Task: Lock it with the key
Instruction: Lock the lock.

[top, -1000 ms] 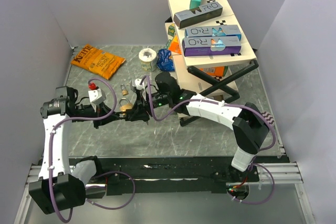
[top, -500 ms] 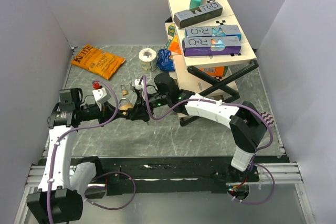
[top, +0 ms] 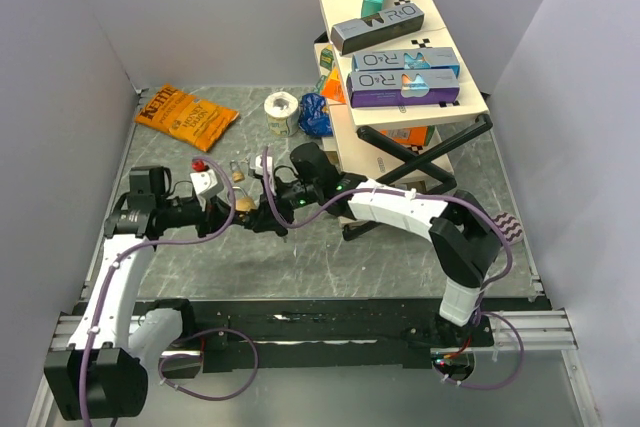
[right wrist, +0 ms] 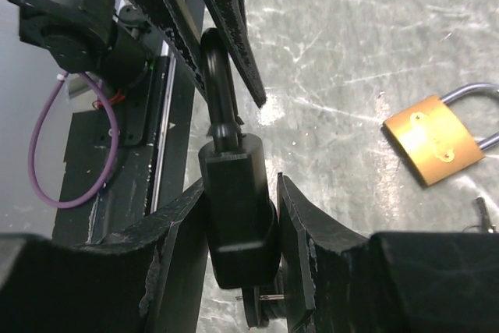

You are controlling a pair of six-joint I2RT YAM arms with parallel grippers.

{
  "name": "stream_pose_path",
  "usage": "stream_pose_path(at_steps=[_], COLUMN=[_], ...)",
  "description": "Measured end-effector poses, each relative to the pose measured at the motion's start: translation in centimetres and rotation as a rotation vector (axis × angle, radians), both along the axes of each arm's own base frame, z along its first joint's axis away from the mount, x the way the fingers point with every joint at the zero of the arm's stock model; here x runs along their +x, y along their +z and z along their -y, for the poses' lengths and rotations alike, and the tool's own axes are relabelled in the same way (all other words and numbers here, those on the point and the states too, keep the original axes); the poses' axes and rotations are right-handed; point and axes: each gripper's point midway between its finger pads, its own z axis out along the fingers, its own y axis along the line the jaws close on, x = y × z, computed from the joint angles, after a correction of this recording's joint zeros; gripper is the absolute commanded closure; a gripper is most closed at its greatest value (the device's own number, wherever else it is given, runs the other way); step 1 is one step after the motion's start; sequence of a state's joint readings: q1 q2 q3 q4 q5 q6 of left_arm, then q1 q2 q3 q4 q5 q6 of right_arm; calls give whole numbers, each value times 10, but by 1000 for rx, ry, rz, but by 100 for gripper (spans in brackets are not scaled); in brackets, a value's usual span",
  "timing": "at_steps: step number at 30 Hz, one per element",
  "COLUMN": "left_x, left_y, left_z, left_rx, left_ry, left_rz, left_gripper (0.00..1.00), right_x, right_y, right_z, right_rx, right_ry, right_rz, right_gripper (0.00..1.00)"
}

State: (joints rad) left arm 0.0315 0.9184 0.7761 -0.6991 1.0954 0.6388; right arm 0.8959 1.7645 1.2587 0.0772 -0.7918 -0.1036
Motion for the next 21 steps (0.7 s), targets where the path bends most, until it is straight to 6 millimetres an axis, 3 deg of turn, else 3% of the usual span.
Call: stream_pose_path(at_steps=[6, 10, 16, 17, 19, 20, 21], left_x=[1, -10, -11, -11, -12, -13, -15], left_y=[-6, -6, 6, 10, 24, 31, 37], left_z=[11, 26, 21, 20, 18, 17, 16], left_rx=[1, -43, -42, -48, -73, -88, -100], left_ry=[-21, -76, -56, -58, -70, -76, -83], left_rz=[6, -37, -65, -64, -50, -45, -38], left_gripper=[99, 99, 99, 99, 99, 99, 99], right_x=[-3, -14, -16, -16, -17, -18, -19], right_y=[-4, 19, 28, 33, 45, 51, 56], right_z=[-4, -23, -23, -23, -22, -21, -21], right_rx=[1, 81, 120, 139, 179, 201, 217], right_ry=[12, 62, 92, 92, 95, 97, 98], right_rz=[1, 60, 89, 104, 139, 160, 178], right_gripper=[100, 100, 100, 95, 66, 43, 35])
